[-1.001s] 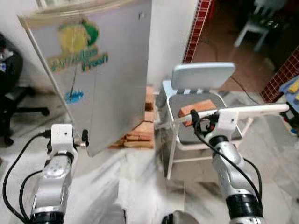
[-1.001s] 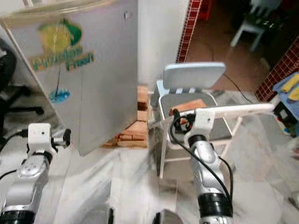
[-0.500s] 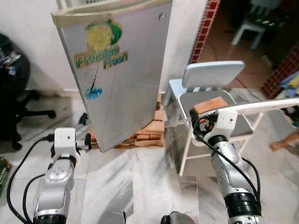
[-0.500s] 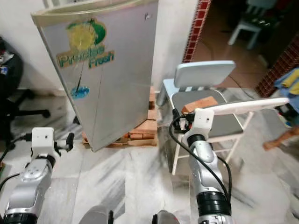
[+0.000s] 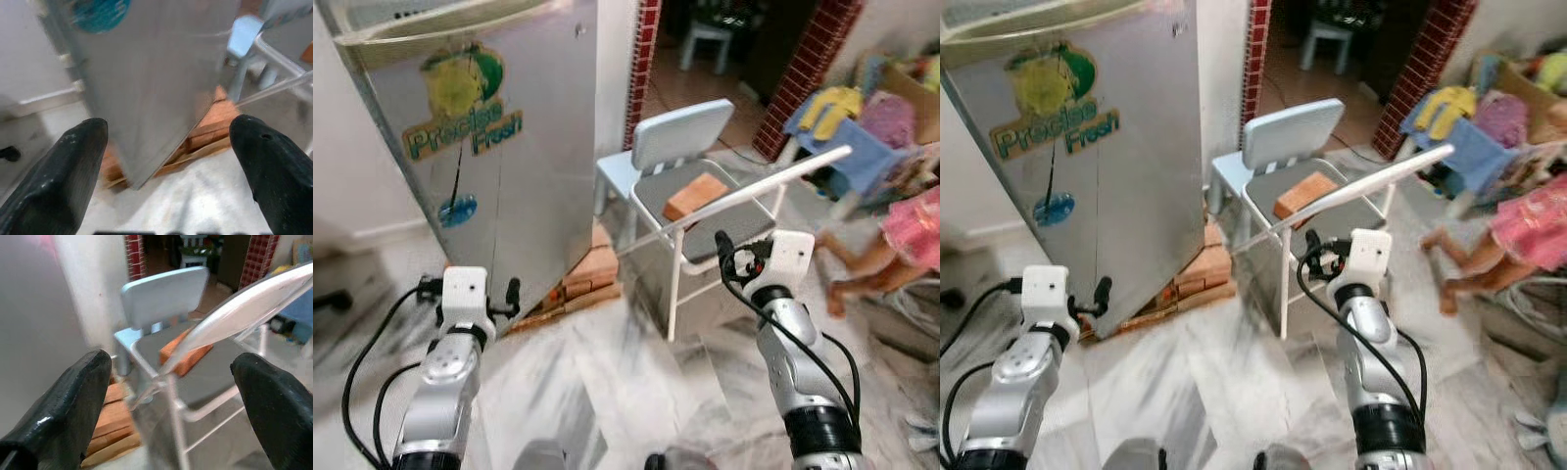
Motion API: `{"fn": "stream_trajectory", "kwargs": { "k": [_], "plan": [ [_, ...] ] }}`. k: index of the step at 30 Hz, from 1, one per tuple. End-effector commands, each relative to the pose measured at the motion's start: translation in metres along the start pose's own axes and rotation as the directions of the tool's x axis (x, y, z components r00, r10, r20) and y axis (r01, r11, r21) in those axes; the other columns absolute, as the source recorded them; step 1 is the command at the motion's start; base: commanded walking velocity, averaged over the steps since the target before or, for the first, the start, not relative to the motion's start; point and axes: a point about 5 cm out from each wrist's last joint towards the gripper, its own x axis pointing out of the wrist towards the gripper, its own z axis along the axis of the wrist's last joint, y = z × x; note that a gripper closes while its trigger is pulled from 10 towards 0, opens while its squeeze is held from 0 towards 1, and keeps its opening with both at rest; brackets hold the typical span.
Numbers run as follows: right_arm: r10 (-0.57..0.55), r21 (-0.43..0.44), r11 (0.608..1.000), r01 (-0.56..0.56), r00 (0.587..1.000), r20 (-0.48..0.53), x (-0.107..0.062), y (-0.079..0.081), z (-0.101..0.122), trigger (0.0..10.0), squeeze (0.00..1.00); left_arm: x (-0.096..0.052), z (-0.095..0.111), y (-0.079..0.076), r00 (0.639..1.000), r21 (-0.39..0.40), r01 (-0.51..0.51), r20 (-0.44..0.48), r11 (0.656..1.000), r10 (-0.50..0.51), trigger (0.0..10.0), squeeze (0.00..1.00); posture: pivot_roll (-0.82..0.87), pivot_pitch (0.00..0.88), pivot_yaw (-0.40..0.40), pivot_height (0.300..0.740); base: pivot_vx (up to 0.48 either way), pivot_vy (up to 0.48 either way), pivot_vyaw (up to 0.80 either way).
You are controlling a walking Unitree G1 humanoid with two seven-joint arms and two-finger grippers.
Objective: Restocking fridge
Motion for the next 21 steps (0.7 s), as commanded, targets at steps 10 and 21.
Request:
{"fn": "stream_trajectory", "kwargs": {
  "k": [10,21],
  "plan": [
    [-0.008,-0.01,1.0,0.008,1.0,0.018,0.0022,-0.0026,0.004,10.0,0.0,0.0002,0.0023,-0.002,1.0,0.006,0.002,0.001,1.0,-0.002,10.0,0.0,0.15,0.064,-0.039,0.74,0.0,0.48,0.0],
    [-0.008,-0.019,1.0,0.008,1.0,0.018,0.0011,-0.0025,0.0024,10.0,0.0,-0.0057,0.0004,-0.0021,0.999,0.087,0.033,0.02,0.996,-0.035,10.0,0.0,0.16,0.063,-0.039,0.74,0.0,0.478,0.0]
  ]
}}
